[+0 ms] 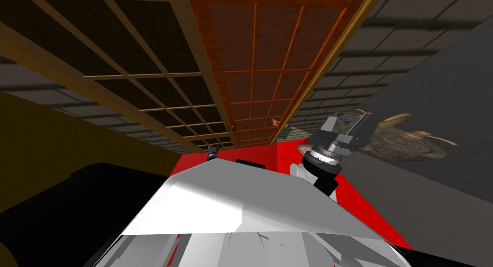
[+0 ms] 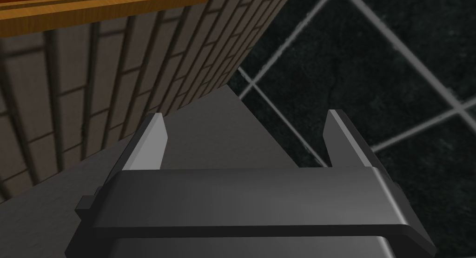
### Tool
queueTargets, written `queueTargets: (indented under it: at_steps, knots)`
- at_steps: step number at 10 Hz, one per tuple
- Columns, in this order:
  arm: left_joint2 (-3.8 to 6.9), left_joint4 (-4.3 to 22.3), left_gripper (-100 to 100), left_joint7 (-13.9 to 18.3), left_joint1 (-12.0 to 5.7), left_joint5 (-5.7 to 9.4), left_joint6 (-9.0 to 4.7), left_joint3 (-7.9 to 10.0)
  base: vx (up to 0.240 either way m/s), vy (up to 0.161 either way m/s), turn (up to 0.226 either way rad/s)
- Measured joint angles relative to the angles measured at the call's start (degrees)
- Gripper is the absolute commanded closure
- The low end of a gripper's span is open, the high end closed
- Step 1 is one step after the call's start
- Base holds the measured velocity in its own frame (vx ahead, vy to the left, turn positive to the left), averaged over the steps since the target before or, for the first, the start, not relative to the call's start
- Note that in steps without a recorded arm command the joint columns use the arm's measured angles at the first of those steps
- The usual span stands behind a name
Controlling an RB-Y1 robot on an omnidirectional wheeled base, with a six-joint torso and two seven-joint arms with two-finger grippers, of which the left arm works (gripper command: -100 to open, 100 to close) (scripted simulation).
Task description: Pull the door open
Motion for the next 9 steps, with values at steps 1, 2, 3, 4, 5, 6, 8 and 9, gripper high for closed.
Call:
queueTargets:
  at_steps: [1, 2, 3, 4, 5, 6, 8, 9]
  knots:
    - [0.11, 1.24, -100, -0.21, -1.40, 0.03, -0.69, -0.06, 0.187, 0.025, -0.151]
    - [-0.17, 1.21, -100, -0.41, -2.58, -0.01, -0.94, -0.29, 0.189, 0.046, -0.106]
    - [-0.44, 0.33, -100, -0.31, -3.03, -0.13, -0.77, -0.69, 0.187, 0.026, -0.106]
    - [-0.55, 1.00, -100, -0.41, -4.16, -0.17, -1.27, -0.88, 0.175, 0.047, -0.085]
    - [-0.61, 1.79, -100, -0.61, -5.45, -0.19, -1.92, -1.06, 0.115, 0.034, -0.031]
    - [-0.94, 0.18, -100, -0.48, -5.21, -0.32, -1.35, -1.38, 0.139, 0.031, -0.094]
    - [-1.21, 0.03, -100, -0.47, -7.11, -0.47, -1.36, -1.94, 0.198, 0.045, -0.105]
    - [-1.45, -0.54, -100, -0.48, -7.74, -0.59, -1.20, -2.29, 0.074, 0.016, 0.005]
